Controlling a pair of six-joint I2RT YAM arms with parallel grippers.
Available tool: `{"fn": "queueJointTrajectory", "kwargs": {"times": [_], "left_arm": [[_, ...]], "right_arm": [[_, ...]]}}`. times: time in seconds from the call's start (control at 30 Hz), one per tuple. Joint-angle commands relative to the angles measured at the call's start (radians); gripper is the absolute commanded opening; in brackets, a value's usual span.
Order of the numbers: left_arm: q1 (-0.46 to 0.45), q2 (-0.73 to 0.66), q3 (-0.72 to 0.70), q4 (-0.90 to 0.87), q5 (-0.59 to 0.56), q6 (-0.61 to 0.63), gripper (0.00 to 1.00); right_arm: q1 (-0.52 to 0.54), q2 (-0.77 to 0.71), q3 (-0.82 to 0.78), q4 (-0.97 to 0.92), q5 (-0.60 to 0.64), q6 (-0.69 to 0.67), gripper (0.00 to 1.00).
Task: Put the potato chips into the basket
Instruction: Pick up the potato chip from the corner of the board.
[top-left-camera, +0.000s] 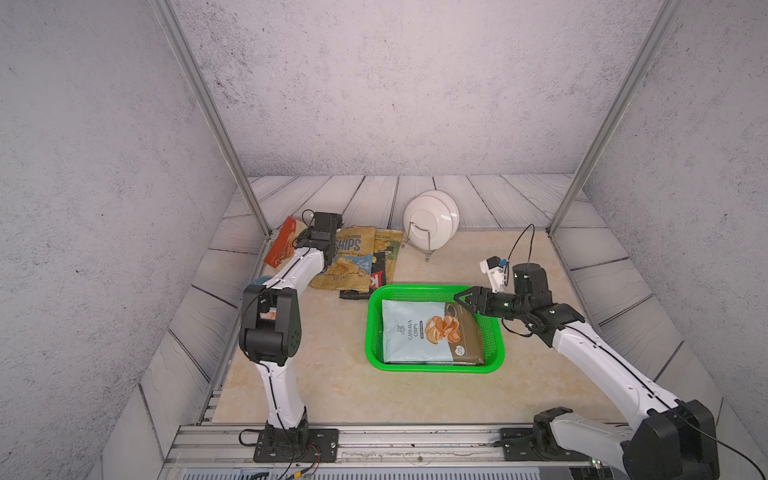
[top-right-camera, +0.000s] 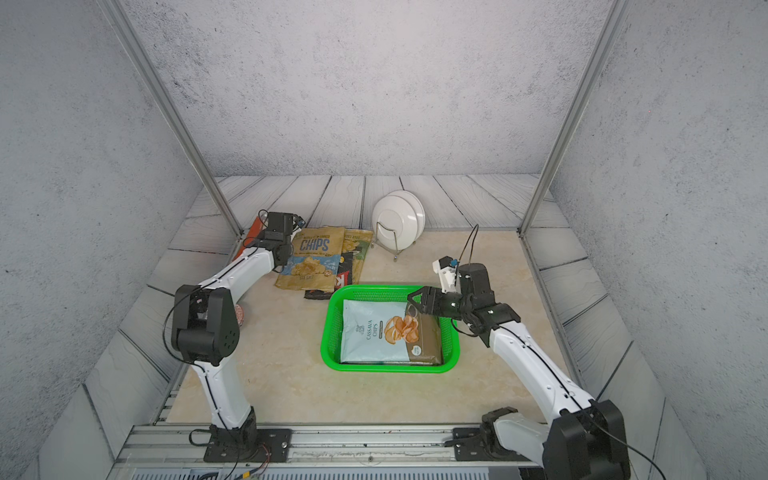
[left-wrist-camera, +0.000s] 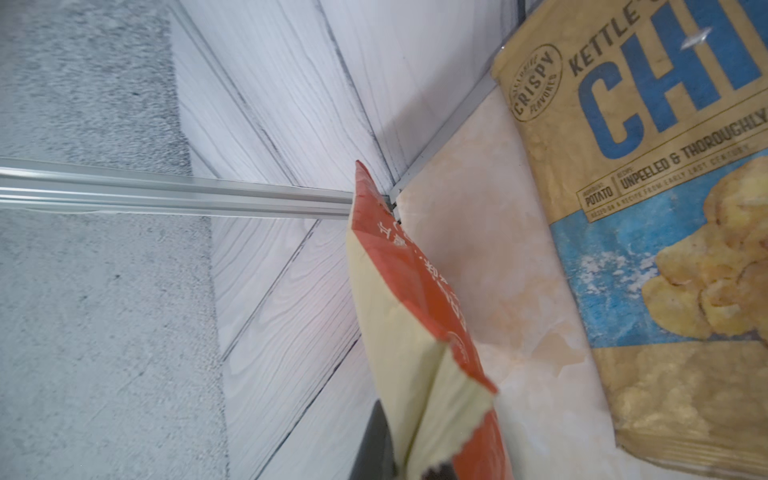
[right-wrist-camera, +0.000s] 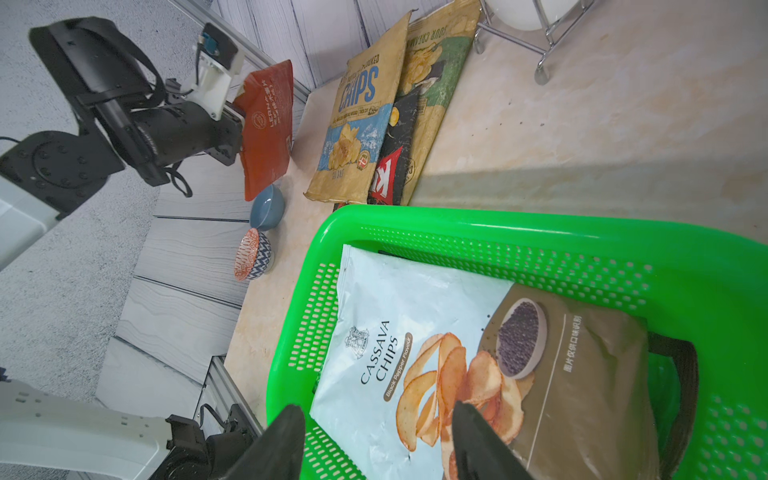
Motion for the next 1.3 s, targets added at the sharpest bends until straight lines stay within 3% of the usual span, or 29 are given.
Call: {"fn": "queueJointTrajectory", "kwargs": {"times": [0.0, 0.4, 0.8, 1.1, 1.27], "left_arm": [[0.003, -0.071, 0.052, -0.077, -0.018, -0.001, 0.00], [-0.028, -0.256, 0.304, -0.474, 0.202, -0.136, 0.00], [-0.065, -0.235, 0.727, -1.118, 0.839, -0.211, 0.00], [-0.119, -0.241, 0.801, -1.318, 1.150, -0.149, 0.00], [-0.169, -0.271, 0.799, -1.370, 1.257, -0.120, 0.00]], "right_arm": [[0.005, -0.041, 0.035, 0.004, -0.013, -0.015, 0.61], [0.011, -0.043, 0.036, 0.023, -0.036, -0.020, 0.61], [0.016, -0.079, 0.022, 0.060, -0.078, -0.041, 0.61], [0.015, -0.121, 0.016, 0.065, -0.138, -0.053, 0.61], [0.016, -0.110, -0.018, 0.151, -0.207, -0.014, 0.62]]}}
